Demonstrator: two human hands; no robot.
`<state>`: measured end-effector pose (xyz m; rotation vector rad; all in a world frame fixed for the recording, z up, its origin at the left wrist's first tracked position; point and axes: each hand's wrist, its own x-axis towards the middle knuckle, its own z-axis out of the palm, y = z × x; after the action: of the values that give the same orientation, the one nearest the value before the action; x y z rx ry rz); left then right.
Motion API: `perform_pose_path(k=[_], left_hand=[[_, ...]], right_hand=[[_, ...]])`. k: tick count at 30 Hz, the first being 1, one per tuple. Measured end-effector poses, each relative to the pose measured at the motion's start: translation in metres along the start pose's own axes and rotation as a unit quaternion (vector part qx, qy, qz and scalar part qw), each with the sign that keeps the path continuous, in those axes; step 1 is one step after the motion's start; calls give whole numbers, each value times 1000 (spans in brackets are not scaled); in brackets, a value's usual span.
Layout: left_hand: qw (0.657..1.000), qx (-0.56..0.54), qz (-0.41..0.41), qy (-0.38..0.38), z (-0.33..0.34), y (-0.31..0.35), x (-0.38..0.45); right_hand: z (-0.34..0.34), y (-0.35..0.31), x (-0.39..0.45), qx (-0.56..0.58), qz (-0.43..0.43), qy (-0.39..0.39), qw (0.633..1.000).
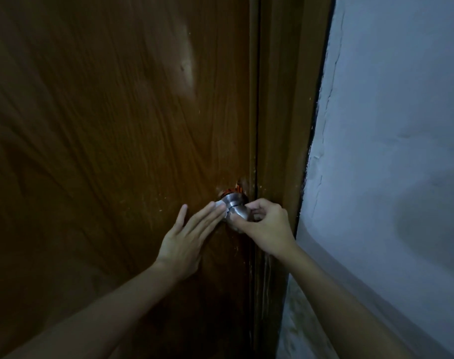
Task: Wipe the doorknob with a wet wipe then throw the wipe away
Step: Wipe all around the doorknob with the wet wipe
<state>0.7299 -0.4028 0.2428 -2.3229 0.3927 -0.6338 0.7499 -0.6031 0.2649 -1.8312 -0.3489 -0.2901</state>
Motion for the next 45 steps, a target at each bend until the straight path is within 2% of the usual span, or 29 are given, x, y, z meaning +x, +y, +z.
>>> perform_pose_path(k=[3,6,9,12,14,18,20,22,24,25,29,32,34,36,38,41,43,45], left_hand=[[999,48,-5,17,-6,-2,4],[1000,8,0,27,-12,-4,12],[999,37,30,-7,-11,-3,7],[998,56,34,0,-8,-6,4],[998,44,40,1,-11,-5,5],[998,24,39,-46,-14,3,1],[998,9,34,-56,-12,8,-1],[996,-51,37,-69,-12,17,-1],[981,-165,17,-99,-18,28,0],[971,-216,-2,-101,-22,33,0],[912,-390,-66,-106,-36,49,2],[863,-491,-80,-87,-43,52,3],[858,-504,-73,-75,-42,49,0],[870,-484,-63,-66,-40,44,-4],[885,-459,-53,-57,-38,39,-7],[890,-453,-39,-41,-36,34,-8],[883,-468,-41,-10,-36,30,-6],[863,-499,-73,32,-38,26,-3]], right_hand=[[0,1,0,8,-3,-3,1000],[0,3,1,5,2,1,1000],[1,3,1,3,2,3,1000],[1,2,1,1,2,4,1000],[2,4,1,3,6,6,1000],[4,3,-1,2,20,16,1000],[3,4,-4,40,40,-8,998],[3,7,-12,202,119,-47,971],[11,14,-24,359,213,-59,907],[18,18,-30,378,240,-55,892],[41,19,-43,387,260,-44,883],[45,10,-37,473,274,-50,836],[47,6,-31,509,275,-46,814],[48,6,-27,534,277,-35,798],[47,7,-24,539,277,-7,796],[40,11,-18,560,263,40,784],[34,9,-14,559,252,57,788],[29,5,-10,535,231,77,809]])
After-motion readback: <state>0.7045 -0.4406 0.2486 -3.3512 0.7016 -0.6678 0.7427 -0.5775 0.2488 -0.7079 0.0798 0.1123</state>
